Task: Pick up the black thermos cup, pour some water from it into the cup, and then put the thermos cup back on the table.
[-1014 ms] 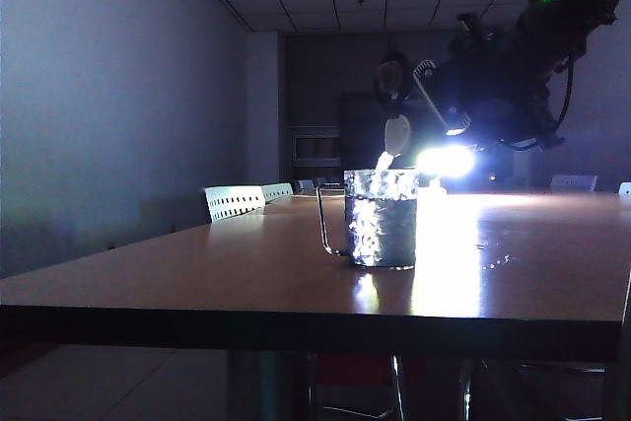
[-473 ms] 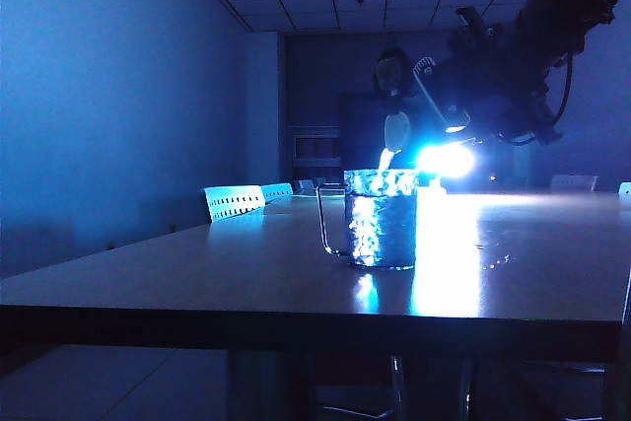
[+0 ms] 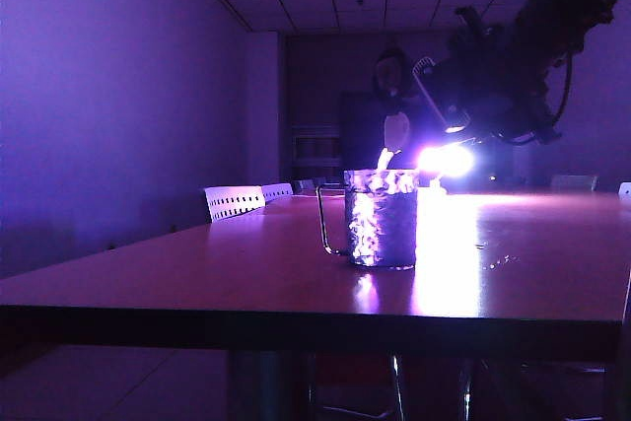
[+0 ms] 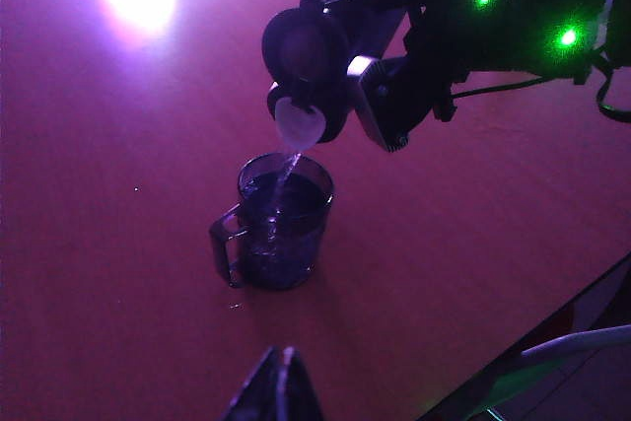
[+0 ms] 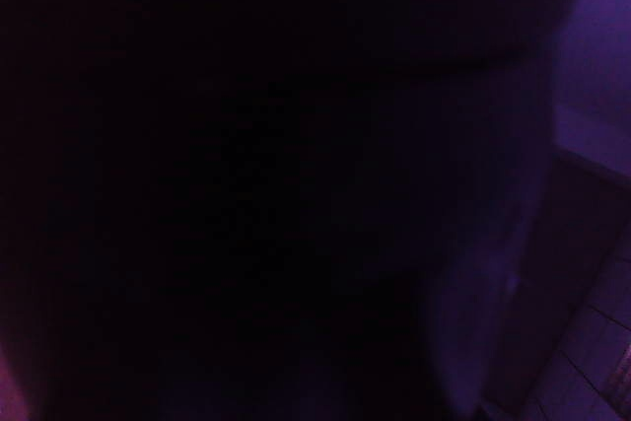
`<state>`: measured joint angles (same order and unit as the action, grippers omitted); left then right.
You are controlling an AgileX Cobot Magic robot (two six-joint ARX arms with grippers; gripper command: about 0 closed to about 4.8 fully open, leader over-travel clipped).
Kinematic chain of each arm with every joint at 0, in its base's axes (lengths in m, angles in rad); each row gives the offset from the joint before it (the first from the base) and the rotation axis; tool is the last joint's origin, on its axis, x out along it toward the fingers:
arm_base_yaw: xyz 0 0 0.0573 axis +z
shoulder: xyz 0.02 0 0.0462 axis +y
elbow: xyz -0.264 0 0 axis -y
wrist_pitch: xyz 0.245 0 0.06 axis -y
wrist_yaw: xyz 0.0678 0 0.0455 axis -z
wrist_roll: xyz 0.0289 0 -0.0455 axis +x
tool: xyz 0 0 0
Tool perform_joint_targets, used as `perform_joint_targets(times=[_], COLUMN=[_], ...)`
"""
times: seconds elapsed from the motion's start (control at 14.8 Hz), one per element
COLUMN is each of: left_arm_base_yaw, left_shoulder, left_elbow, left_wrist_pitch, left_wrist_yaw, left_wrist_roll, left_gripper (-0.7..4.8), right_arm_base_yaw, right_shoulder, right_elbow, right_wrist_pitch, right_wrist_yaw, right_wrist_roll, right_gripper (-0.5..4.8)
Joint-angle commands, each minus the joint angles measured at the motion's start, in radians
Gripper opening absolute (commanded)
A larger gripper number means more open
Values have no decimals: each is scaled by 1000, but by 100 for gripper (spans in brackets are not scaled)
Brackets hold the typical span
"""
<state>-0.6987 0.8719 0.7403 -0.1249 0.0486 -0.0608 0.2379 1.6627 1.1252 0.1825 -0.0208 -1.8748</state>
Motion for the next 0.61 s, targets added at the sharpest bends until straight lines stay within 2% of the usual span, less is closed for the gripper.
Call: perform_joint_targets(times=[0.07,0.61], left_arm_base_yaw=[-1,-1], left_shoulder=[-1,-1], left_elbow=[5,5], left_wrist_pitch=[6,6], left_wrist_yaw=[0,0], left_wrist_roll=[0,0], left_gripper=[-5,-5], right_arm_base_yaw=[2,2], right_shoulder=[-15,-15], right_elbow=[11,11], right_wrist_pitch=[61,61], right_wrist_yaw=[0,0], right_wrist_roll=[-11,-18], right_gripper=[85,85])
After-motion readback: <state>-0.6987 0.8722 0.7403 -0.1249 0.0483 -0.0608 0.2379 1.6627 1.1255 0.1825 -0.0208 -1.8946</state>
